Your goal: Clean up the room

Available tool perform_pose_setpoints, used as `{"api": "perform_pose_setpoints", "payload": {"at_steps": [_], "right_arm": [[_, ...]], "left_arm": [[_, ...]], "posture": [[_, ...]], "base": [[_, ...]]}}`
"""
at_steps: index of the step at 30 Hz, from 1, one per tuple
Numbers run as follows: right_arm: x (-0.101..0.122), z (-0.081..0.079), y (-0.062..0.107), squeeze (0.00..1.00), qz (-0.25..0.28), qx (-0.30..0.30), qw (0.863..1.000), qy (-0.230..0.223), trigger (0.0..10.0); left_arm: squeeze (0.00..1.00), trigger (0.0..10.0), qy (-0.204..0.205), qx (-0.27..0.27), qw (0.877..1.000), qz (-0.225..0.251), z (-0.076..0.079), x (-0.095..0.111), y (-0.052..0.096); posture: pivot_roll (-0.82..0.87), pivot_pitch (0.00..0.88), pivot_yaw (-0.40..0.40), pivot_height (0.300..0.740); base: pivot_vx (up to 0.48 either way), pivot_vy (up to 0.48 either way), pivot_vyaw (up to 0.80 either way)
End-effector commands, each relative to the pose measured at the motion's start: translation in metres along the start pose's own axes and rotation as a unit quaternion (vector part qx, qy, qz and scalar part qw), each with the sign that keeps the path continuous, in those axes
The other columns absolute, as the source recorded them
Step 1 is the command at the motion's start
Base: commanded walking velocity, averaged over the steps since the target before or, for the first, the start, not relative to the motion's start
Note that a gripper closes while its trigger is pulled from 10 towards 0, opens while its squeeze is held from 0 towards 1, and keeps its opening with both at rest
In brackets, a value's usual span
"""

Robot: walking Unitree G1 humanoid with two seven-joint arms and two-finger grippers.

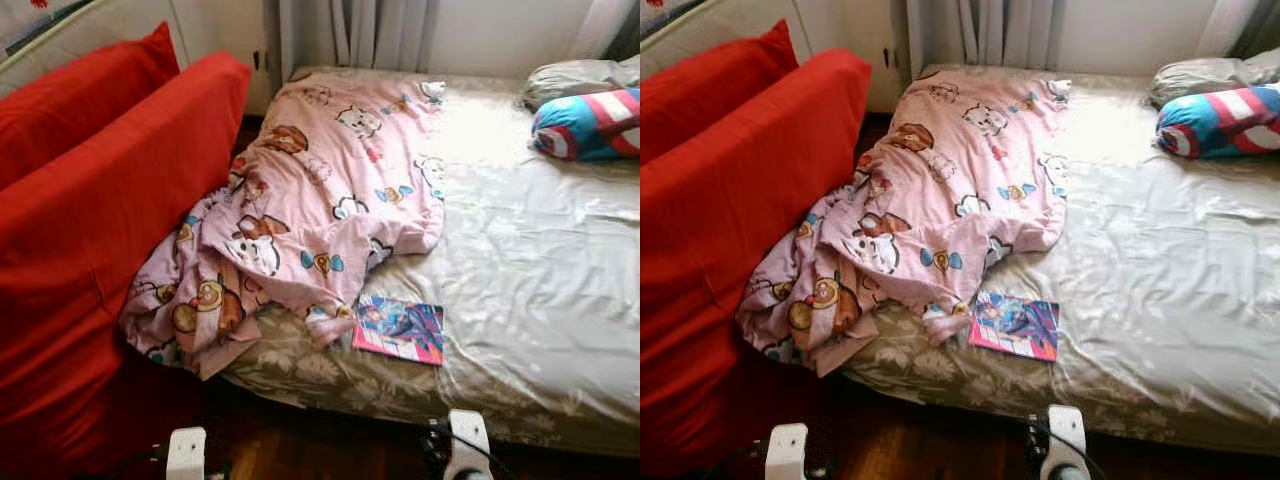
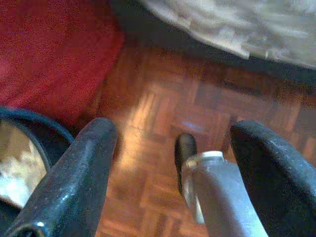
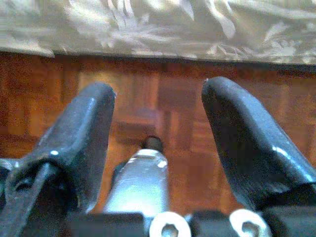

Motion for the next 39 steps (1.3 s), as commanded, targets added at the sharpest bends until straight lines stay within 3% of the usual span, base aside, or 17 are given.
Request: {"api": "perform_pose_setpoints", "payload": {"at_steps": [1, 15, 25, 39], "right_arm": [[-0.008, 0.0109, 0.0029, 0.0, -0.011, -0.014, 1.0, -0.004, 10.0], [-0.0073, 0.0101, 0.003, 0.0, -0.007, -0.009, 1.0, -0.003, 10.0], [-0.006, 0.0084, 0.0032, 0.0, -0.001, 0.0, 1.0, 0.011, 10.0], [-0.002, 0.0069, 0.0038, 0.0, 0.022, 0.003, 1.0, -0.003, 10.0]], "left_arm": [[0.0, 10.0, 0.002, -0.006, 1.0, -0.005, 0.0048, -0.0041, 0.001], [0.0, 10.0, 0.002, -0.007, 1.0, -0.005, 0.0046, -0.0043, 0.0012], [0.0, 10.0, 0.002, -0.013, 1.0, 0.004, 0.0051, -0.0032, 0.0017], [0.0, 10.0, 0.009, -0.022, 0.999, 0.035, 0.006, 0.004, 0.0027]], "posture": [[-0.02, 0.118, -0.007, 0.74], [-0.02, 0.121, -0.007, 0.74], [-0.02, 0.125, -0.006, 0.74], [-0.02, 0.122, -0.003, 0.74]], "base": [[0.27, 0.0, 0.0], [0.267, 0.0, 0.0], [0.0, 0.0, 0.0], [0.0, 0.0, 0.71]]}}
Point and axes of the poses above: a point about 5 cm out from each wrist's last joint towards the gripper, its own y axis pointing back from the gripper into the wrist, its own x axis along the axis of the wrist's last joint, z = x × y, the point moved 4 cm from there along -y, pointing out of the wrist towards the gripper, and after that the axes turned 3 degrees about -y, right-handed, at the moved point
